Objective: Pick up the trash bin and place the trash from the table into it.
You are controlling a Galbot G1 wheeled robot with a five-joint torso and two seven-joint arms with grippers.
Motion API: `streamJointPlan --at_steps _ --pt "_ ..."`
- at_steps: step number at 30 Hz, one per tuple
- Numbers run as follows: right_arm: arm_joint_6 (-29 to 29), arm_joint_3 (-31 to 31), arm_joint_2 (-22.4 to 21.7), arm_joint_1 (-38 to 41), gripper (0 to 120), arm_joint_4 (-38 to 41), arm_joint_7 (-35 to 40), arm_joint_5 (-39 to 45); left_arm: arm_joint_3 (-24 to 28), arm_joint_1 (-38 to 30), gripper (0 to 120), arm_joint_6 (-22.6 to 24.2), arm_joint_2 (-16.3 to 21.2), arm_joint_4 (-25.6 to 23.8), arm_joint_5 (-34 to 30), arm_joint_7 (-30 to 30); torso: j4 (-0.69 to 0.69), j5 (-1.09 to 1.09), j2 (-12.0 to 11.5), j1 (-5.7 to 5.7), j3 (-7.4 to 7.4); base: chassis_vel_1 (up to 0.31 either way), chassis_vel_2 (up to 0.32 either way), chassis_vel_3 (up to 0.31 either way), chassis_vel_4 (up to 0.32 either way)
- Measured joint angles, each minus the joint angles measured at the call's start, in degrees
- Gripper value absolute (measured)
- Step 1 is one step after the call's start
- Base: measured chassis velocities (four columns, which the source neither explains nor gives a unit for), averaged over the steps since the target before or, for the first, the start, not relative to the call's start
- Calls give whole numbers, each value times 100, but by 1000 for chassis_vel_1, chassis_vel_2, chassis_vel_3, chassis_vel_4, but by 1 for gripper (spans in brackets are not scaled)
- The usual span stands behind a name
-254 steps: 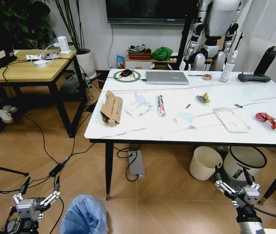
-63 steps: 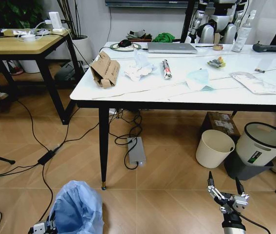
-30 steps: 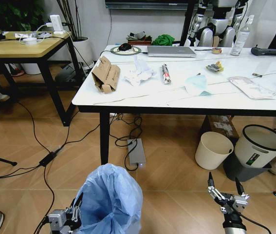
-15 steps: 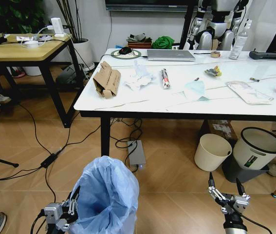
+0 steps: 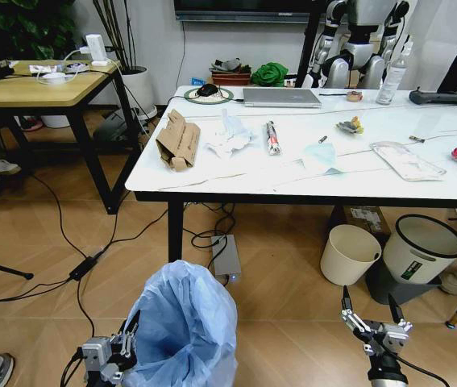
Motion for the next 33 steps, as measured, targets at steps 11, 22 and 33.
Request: streamJointPlan --at_steps 11,22,33 --pt "20 5 -24 -47 100 44 4 -5 197 30 0 163 -22 -99 -242 -162 0 0 267 97 170 0 0 0 0" --pt "40 -31 -56 -60 100 48 6 -4 229 150 0 661 23 -210 -355 -717 0 0 524 200 323 0 0 0 0" --pt "62 -60 -43 -46 100 -6 6 2 122 170 0 816 38 -257 -297 -939 0 0 807 307 499 0 0 0 0"
